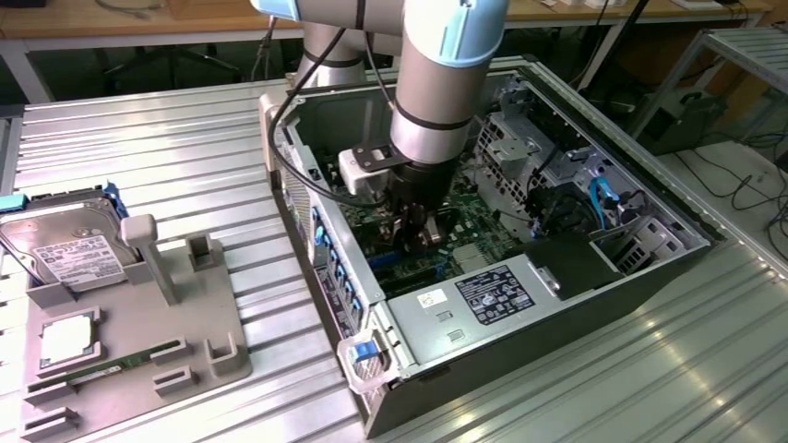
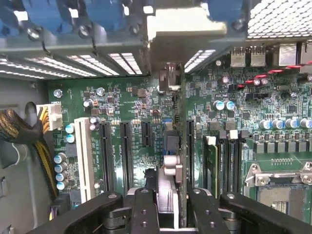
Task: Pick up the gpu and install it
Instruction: 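Insert the gpu into the slot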
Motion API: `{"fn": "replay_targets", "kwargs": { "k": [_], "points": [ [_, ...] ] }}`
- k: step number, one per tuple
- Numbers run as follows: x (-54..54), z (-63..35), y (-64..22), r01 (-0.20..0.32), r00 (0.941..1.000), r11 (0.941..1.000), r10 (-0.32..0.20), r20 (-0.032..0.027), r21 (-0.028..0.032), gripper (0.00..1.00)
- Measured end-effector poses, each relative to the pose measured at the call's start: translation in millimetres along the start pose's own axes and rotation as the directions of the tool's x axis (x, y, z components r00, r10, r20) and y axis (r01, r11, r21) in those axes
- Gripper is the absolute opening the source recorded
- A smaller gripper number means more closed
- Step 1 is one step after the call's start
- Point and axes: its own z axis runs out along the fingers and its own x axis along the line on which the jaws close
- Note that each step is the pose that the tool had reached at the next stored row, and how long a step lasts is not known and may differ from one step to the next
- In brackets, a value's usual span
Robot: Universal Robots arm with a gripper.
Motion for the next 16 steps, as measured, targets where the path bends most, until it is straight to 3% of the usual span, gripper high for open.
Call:
{"fn": "replay_targets", "kwargs": {
  "k": [16],
  "points": [
    [2.5, 3.7, 0.5, 0.000, 1.0000, 1.0000, 0.000, 0.0001, 0.0016, 0.29]
  ]
}}
